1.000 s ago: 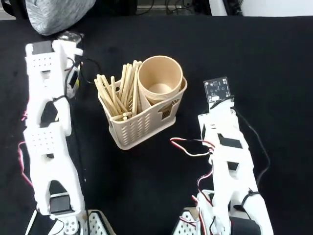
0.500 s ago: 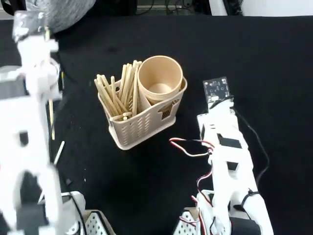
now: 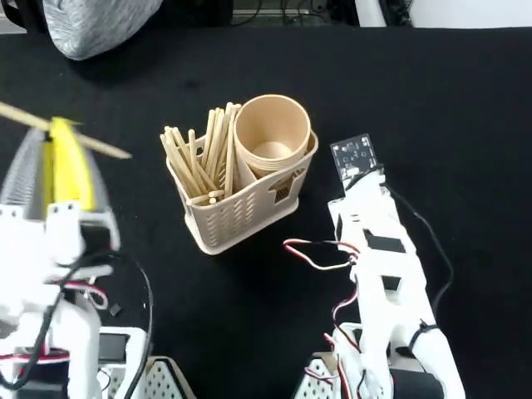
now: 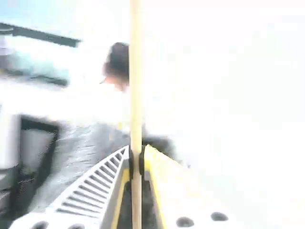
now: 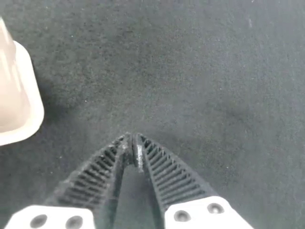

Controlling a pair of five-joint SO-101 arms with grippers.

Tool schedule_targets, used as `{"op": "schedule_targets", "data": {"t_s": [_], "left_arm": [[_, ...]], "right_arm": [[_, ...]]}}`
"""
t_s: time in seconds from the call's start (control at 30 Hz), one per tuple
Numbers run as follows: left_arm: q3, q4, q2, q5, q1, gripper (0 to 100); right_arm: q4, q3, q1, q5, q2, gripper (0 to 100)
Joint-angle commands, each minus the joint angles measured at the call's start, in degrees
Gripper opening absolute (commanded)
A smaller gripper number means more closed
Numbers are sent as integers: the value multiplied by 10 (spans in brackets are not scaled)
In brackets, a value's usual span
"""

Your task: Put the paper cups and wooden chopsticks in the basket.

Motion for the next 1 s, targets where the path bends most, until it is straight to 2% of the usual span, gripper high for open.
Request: {"op": "schedule_targets", "data": {"t_s": [0.0, 0.23, 0.3, 0.37, 0.5, 0.63, 0.77, 0.87, 0.97], "left_arm": [[27, -62, 16, 7, 160, 29], [99, -139, 146, 11, 170, 29], [109, -135, 178, 11, 174, 30], [103, -99, 202, 8, 174, 62], [28, 70, 213, 11, 162, 255], [-123, 225, 217, 11, 118, 257], [-297, 398, 244, -3, 13, 257], [-392, 538, 313, -91, -80, 257], [-408, 626, 402, -216, -171, 253]], "right_arm": [[-11, -2, -5, 4, -2, 13], [-11, -2, -4, 4, -2, 13], [-11, -2, -4, 4, -2, 13], [-11, -2, -4, 4, -2, 13], [-11, -2, -4, 4, -2, 13], [-11, -2, -4, 4, -2, 13], [-11, -2, -4, 4, -2, 13], [-11, -2, -4, 4, -2, 13], [-11, -2, -4, 4, -2, 13]]}}
